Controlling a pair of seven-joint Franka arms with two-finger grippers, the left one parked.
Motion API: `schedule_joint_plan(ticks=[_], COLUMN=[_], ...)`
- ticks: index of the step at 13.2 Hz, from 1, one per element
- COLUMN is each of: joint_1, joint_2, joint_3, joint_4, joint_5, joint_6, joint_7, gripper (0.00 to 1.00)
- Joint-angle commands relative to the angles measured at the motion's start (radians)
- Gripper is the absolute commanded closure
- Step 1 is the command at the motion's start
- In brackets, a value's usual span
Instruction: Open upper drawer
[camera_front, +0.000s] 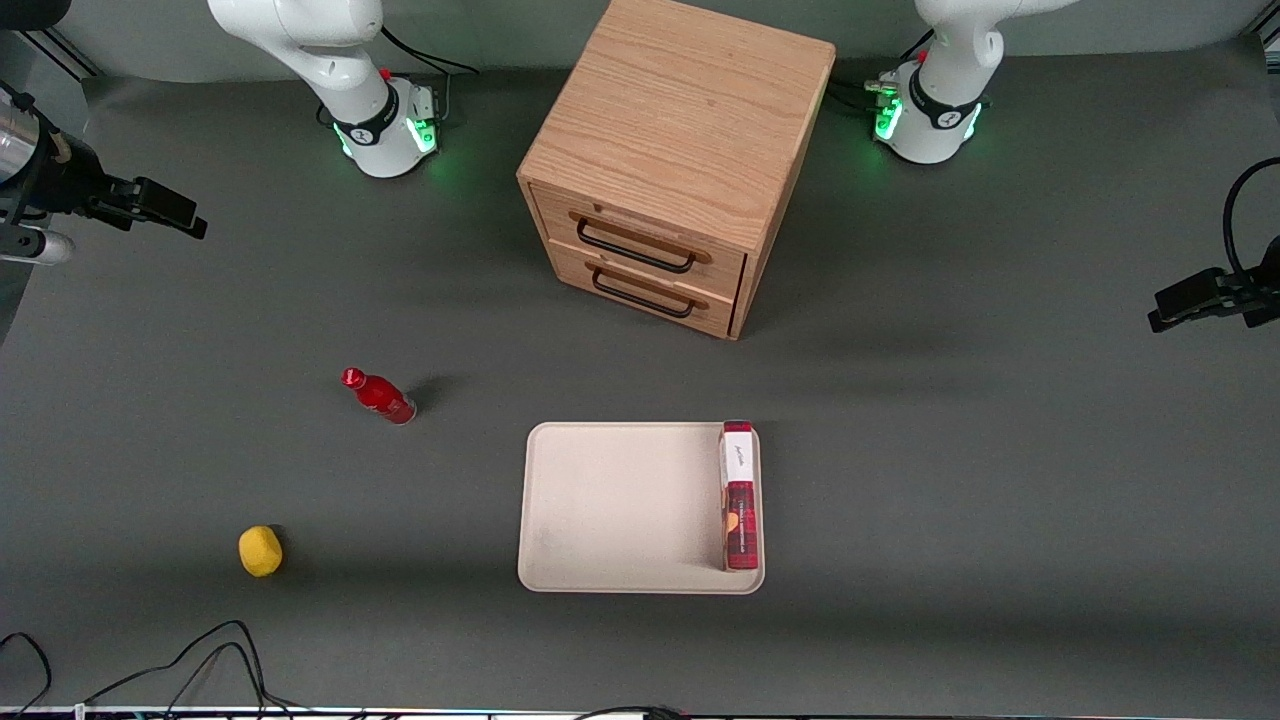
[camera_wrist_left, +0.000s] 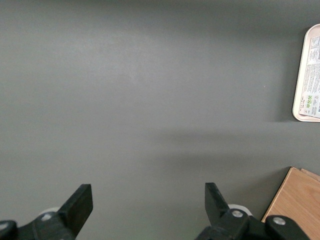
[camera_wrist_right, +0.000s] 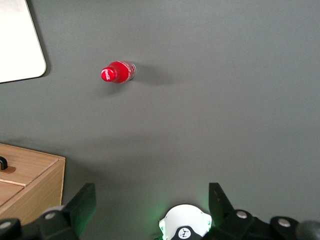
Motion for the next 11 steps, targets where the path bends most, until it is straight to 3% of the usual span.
schedule_joint_plan(ticks=[1, 6, 11], joint_1=[-0.017, -0.006, -0.004], joint_2=[-0.025, -0.022, 0.001], joint_3=[0.010, 0.012, 0.013], joint_4=[-0.024, -0.014, 0.003], joint_5=[0.021, 0.024, 0.067], joint_6=[0.019, 0.016, 0.044], joint_7=[-0.025, -0.024, -0.025], gripper=[0.00, 0.00, 0.00])
